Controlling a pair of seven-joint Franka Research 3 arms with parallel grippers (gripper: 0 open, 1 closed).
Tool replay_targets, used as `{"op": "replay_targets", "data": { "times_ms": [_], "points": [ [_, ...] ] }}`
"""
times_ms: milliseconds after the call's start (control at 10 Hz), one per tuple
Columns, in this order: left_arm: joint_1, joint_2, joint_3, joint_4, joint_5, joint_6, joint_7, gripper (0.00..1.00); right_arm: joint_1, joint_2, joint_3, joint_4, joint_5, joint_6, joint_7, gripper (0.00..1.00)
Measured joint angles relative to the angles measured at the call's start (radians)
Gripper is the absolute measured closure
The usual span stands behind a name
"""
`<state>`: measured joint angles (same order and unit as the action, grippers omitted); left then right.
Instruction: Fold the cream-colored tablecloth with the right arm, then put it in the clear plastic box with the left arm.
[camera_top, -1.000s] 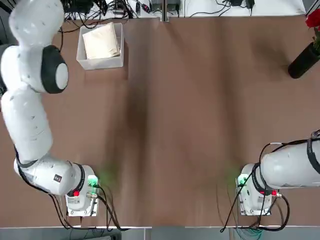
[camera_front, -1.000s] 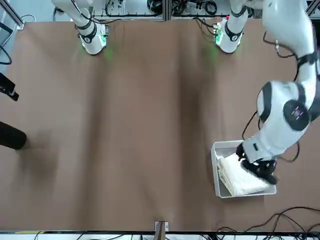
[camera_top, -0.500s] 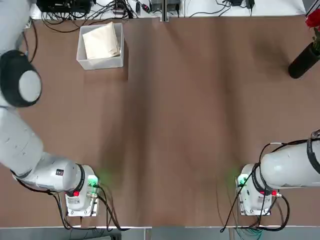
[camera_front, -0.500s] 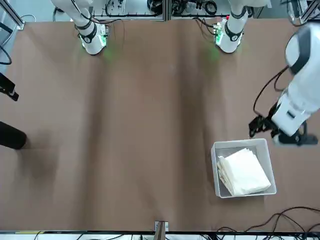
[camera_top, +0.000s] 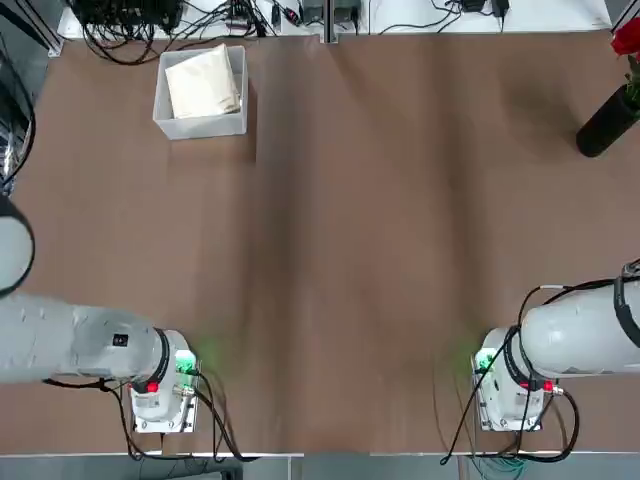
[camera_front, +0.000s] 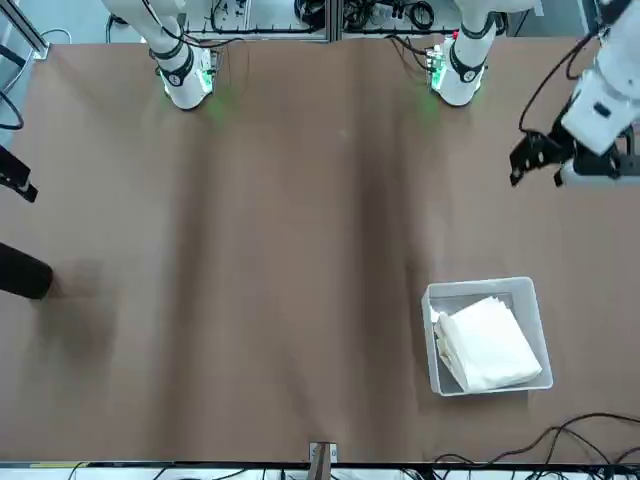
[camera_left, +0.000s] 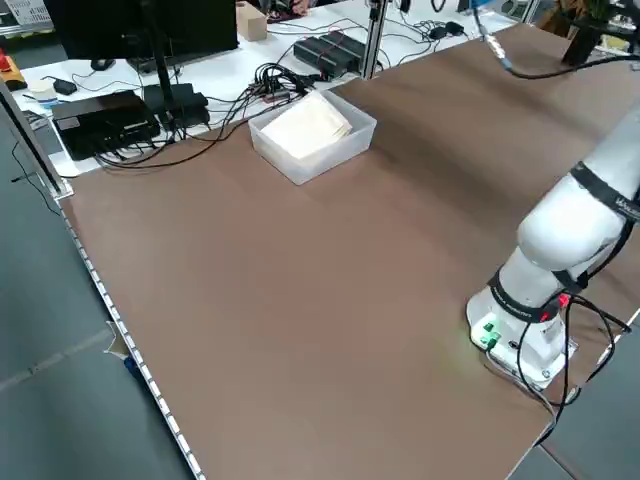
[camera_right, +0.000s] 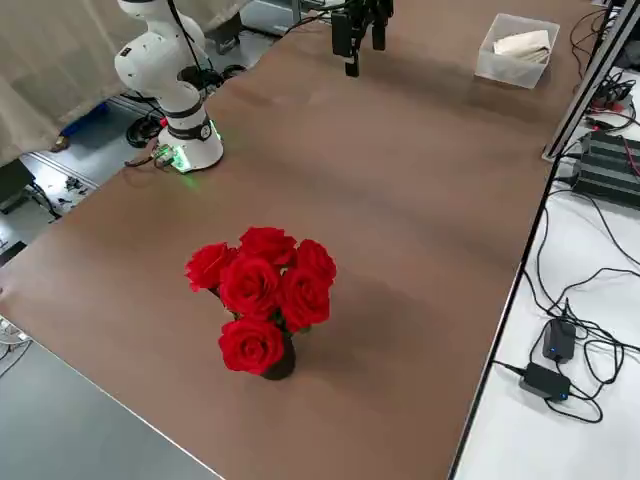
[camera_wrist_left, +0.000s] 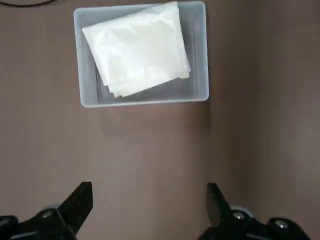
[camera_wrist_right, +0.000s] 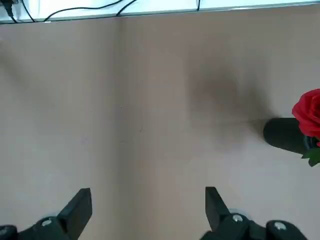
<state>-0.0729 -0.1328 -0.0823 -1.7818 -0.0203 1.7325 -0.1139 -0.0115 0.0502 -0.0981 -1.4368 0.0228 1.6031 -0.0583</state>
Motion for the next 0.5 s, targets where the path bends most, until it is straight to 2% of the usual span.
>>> {"op": "replay_targets", "data": {
  "times_ms": [200, 500],
  "points": [
    [0.022, -0.018, -0.001, -0.037, -0.028, 0.000, 0.050, 0.00, 0.000, 0.000, 0.000, 0.000, 0.000, 0.000, 0.000, 0.00],
    [0.028, 0.004, 0.017, -0.022, -0.048, 0.003, 0.058, 0.00, 0.000, 0.000, 0.000, 0.000, 0.000, 0.001, 0.000, 0.00]
  ]
}}
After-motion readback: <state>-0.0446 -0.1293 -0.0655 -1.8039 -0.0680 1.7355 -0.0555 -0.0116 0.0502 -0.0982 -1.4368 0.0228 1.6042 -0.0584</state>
